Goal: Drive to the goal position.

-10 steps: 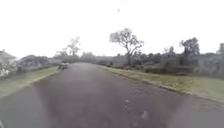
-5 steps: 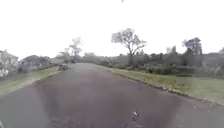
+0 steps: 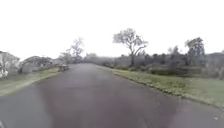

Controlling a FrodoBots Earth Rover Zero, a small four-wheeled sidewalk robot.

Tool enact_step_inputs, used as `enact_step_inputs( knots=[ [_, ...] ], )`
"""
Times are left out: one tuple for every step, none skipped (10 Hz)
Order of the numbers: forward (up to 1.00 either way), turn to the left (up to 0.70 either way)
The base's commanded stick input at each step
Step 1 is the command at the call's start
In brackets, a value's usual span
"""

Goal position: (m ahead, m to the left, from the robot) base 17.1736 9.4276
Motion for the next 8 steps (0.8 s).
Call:
enact_step_inputs(
  knots=[
    [0.70,0.00],
    [0.70,0.00],
    [0.70,0.00],
    [0.70,0.00],
    [0.70,0.00],
    [0.70,0.00],
    [0.70,0.00],
    [0.70,0.00]
  ],
)
